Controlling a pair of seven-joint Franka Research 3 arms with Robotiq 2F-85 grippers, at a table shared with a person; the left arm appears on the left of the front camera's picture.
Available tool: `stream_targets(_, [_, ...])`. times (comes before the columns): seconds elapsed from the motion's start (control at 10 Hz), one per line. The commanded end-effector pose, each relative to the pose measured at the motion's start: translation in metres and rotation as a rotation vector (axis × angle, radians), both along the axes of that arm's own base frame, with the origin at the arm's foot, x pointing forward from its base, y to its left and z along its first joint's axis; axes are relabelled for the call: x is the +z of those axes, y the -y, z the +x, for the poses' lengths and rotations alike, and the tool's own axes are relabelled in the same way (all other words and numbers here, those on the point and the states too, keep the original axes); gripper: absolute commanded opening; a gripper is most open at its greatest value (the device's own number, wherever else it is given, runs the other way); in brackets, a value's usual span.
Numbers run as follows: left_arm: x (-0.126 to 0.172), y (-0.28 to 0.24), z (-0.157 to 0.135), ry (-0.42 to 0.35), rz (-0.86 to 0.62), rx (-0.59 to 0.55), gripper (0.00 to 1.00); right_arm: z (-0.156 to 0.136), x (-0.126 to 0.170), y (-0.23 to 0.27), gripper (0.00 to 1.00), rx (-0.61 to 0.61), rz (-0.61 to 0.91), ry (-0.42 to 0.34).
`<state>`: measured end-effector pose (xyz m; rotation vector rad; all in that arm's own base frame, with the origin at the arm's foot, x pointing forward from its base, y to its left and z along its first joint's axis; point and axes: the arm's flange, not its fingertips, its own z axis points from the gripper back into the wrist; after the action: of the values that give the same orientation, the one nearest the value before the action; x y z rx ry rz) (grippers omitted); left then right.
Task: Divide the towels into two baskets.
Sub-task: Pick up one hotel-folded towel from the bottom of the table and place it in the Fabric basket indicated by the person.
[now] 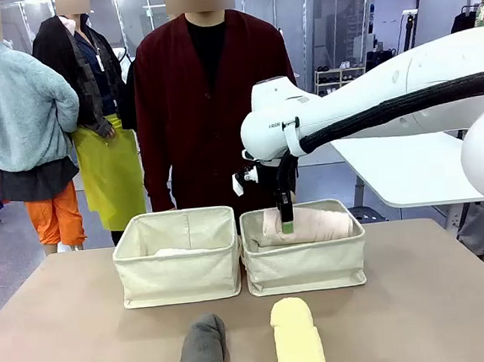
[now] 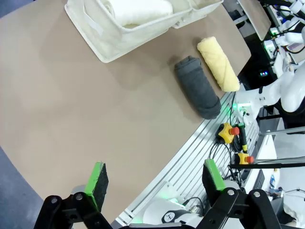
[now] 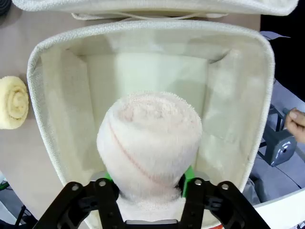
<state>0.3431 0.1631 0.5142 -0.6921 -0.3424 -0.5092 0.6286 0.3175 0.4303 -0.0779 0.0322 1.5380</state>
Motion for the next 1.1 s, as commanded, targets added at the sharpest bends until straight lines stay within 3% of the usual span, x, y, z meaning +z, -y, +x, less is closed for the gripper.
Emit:
stream_targets(0.0, [0.000, 0.000, -0.003, 0.004, 0.008, 0.007, 1.00, 0.000, 0.006, -0.001, 0.94, 0.014, -0.006, -0.010])
stream_targets(0.1, [0.000, 0.000, -0.003, 0.004, 0.008, 0.007, 1.00, 0.000, 0.006, -0.002, 1.00, 0.006, -0.005, -0.009])
stream_targets(0.3, [0.000, 0.000, -0.003, 0.004, 0.008, 0.007, 1.00, -0.012, 0.009, 0.000, 1.00, -0.009, 0.035, -0.005])
stream_targets(0.4, [0.000, 0.000, -0.003, 0.004, 0.008, 0.007, 1.00, -0.037, 0.013, 0.019, 1.00, -0.037, 0.108, -0.011])
stream_targets(0.5, [0.000, 0.000, -0.003, 0.004, 0.008, 0.007, 1.00, -0.002, 0.005, -0.002, 1.00, 0.000, 0.006, -0.004])
stream_targets(1.0, [0.000, 0.000, -0.003, 0.004, 0.008, 0.007, 1.00, -0.002, 0.005, -0.002, 1.00, 0.000, 0.006, -0.004])
